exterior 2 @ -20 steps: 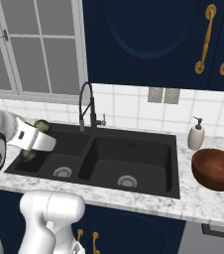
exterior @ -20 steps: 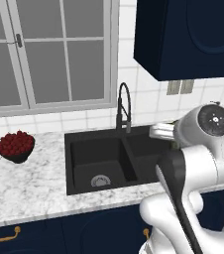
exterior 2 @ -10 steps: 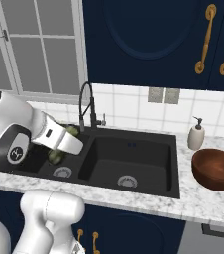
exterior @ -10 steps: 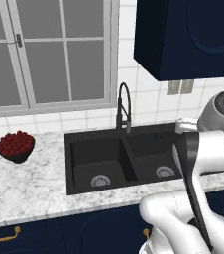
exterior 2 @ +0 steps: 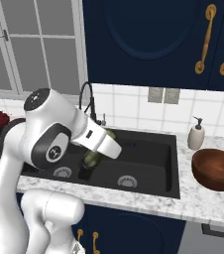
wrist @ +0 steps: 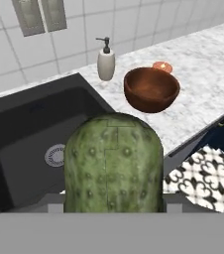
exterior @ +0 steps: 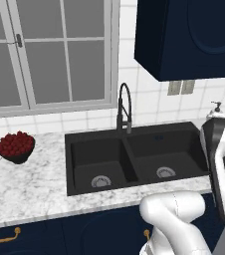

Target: Pick the cucumber from the sink and place it in the bowl. Then pick the bowl and place it in the microwave. Then close the microwave door and press the start button.

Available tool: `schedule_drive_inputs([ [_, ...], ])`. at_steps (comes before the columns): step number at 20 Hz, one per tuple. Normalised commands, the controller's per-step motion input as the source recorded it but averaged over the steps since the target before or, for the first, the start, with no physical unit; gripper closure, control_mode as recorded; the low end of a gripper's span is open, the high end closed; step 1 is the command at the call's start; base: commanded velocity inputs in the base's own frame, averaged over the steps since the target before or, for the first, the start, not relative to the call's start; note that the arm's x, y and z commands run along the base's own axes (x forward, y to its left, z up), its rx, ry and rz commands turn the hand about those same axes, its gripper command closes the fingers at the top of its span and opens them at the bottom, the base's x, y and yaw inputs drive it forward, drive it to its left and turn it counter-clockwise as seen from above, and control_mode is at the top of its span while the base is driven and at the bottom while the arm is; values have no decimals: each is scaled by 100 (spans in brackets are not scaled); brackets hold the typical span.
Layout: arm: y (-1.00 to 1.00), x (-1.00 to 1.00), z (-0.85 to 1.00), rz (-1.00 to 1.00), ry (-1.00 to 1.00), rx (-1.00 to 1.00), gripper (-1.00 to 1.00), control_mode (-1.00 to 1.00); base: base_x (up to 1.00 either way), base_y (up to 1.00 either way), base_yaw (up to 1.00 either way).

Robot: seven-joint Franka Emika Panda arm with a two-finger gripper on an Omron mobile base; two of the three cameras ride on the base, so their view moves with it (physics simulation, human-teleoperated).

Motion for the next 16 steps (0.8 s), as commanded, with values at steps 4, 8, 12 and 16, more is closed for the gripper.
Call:
schedule_drive_inputs([
  [4, -75, 25, 0, -9, 6, 0, 100, -100, 0, 0, 0],
  [8, -61, 33, -4, -6, 2, 0, 100, -100, 0, 0, 0],
  [12, -50, 34, -26, -5, 0, 0, 100, -100, 0, 0, 0],
  [16, -65, 43, -26, -4, 0, 0, 100, -100, 0, 0, 0],
])
